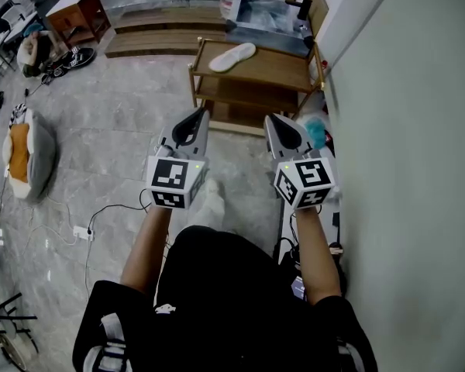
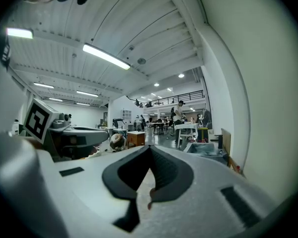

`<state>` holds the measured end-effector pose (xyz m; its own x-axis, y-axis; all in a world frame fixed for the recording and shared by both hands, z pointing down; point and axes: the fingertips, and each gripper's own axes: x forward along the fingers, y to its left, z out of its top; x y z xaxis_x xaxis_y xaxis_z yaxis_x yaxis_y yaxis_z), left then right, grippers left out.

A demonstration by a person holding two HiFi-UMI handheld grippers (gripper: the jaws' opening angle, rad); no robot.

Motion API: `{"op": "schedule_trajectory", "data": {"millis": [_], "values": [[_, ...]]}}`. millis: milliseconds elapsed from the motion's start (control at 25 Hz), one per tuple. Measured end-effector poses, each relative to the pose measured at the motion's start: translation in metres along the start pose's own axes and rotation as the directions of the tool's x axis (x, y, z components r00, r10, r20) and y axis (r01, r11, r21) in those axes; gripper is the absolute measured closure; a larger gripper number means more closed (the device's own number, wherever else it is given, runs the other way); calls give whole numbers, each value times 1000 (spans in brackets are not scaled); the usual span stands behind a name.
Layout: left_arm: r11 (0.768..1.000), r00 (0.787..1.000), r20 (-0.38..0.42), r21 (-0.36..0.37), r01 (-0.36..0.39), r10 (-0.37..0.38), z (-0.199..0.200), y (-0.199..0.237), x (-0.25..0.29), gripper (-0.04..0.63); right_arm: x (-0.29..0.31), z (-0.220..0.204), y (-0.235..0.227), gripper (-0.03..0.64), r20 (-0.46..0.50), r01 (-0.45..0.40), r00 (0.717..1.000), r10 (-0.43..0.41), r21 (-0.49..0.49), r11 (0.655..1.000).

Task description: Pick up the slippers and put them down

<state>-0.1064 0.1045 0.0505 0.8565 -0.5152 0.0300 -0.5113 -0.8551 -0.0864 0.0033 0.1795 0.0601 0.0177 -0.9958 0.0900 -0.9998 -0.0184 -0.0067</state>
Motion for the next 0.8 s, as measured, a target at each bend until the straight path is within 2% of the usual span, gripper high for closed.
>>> {"op": "schedule_trajectory", "data": {"millis": [200, 320, 600, 800], "values": [[1000, 1000, -20, -17, 6, -6, -4, 8, 25, 589, 24, -2, -16, 618, -8, -1, 1000, 1, -1, 1000], [1000, 1000, -2, -19, 0, 0, -7, 20, 46, 589, 42, -3, -26, 618, -15, -6, 1000, 6, 6, 1000], [997, 1000, -18, -79, 17, -19, -10, 36, 99, 589, 86, -5, -58, 618, -31, -18, 999, 19, 24, 1000], [996, 999, -29, -89, 16, -19, -2, 54, 140, 589, 124, -1, -80, 618, -49, -24, 998, 25, 31, 999]]}}
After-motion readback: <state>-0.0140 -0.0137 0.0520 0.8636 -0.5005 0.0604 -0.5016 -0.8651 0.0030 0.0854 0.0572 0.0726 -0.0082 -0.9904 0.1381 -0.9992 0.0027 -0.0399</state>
